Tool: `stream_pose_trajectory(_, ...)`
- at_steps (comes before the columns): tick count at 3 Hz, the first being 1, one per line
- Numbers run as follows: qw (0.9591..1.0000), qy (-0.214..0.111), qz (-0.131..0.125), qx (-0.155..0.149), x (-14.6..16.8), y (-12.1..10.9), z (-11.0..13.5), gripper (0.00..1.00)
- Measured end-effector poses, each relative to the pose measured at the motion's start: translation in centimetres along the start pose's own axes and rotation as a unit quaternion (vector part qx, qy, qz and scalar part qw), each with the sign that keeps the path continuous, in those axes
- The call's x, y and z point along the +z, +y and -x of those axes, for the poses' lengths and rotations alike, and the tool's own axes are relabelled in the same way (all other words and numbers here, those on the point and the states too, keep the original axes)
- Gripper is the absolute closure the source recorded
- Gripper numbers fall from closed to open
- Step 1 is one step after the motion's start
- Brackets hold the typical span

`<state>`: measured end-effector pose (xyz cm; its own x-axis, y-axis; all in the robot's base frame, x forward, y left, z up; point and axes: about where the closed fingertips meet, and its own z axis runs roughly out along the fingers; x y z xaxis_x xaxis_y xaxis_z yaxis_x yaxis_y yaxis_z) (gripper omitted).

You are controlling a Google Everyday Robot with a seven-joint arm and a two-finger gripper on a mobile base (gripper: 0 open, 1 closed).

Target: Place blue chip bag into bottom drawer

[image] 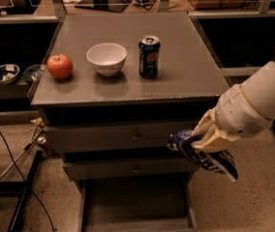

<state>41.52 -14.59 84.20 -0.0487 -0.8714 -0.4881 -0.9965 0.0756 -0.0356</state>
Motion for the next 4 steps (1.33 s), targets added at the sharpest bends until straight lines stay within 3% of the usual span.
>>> stream_pose_trajectory(1, 0.9991, -0.012, 0.038, 0.016, 4.3, 1.4, -0.4, 1.0)
stream_pose_trajectory(2, 0.9989, -0.011, 0.042, 0.018, 4.7, 1.7, -0.5, 1.0)
stream_pose_trajectory(4, 0.9959, -0.014, 0.085, 0.026, 11.4, 3.2, -0.9, 1.0)
